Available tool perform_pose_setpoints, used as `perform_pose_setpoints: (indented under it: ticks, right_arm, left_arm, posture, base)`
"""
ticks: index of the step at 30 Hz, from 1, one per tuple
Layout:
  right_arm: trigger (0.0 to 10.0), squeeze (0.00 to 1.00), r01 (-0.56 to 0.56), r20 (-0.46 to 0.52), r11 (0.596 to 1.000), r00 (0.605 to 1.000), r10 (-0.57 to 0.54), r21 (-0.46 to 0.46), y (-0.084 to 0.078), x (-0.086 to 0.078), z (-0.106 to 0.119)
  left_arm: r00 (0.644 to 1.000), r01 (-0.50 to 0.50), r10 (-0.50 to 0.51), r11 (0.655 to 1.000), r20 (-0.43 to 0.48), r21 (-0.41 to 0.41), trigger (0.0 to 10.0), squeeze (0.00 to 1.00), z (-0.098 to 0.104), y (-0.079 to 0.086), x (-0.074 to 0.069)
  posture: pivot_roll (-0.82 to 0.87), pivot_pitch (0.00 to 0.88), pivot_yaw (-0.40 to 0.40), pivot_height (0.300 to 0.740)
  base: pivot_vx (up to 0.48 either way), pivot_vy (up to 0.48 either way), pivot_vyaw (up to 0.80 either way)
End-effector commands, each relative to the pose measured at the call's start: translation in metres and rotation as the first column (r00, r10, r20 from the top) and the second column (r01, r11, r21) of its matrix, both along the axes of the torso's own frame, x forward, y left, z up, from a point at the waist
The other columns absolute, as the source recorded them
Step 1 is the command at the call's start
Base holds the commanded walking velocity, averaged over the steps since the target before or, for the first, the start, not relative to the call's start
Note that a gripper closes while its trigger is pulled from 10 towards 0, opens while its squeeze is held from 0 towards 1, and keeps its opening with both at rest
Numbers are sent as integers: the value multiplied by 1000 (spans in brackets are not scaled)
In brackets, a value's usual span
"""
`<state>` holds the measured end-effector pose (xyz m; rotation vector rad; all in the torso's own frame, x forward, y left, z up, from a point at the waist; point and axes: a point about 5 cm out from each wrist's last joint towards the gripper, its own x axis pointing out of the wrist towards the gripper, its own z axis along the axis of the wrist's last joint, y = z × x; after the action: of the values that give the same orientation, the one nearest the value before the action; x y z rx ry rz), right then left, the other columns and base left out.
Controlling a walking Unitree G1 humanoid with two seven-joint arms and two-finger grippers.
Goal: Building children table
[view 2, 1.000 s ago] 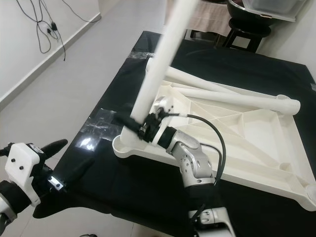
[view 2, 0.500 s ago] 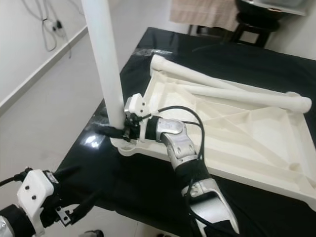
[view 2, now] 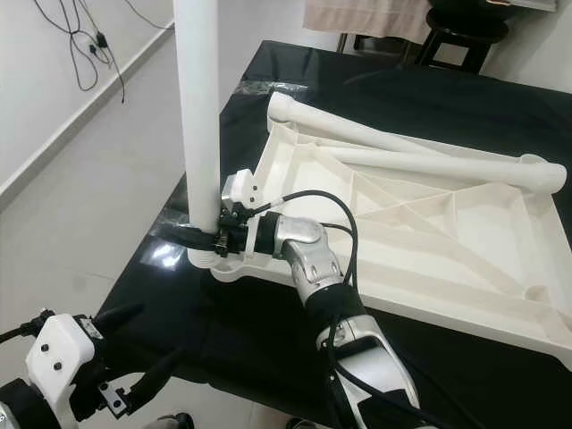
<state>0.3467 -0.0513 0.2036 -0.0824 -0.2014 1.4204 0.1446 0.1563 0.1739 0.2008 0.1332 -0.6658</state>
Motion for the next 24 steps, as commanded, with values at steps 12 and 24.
perform_pose_setpoints:
  ticks: [12, 24]
  right_arm:
    - [10000, 0, -79, 59, 983, 994, 90, -167, -18, 4, -4]
    - [10000, 0, -136, -5, 968, 990, 138, -210, -37, 7, -7]
  left_arm:
    - [1000, 5, -5, 1000, -7, 11, 10000, 0, 2, -1, -4]
    - [1000, 3, -3, 1000, -13, 17, 10000, 0, 4, 1, -7]
  posture:
    - [227, 288, -35, 740]
    - [238, 304, -25, 740]
  base:
    - [0, 0, 0]
    - [0, 0, 0]
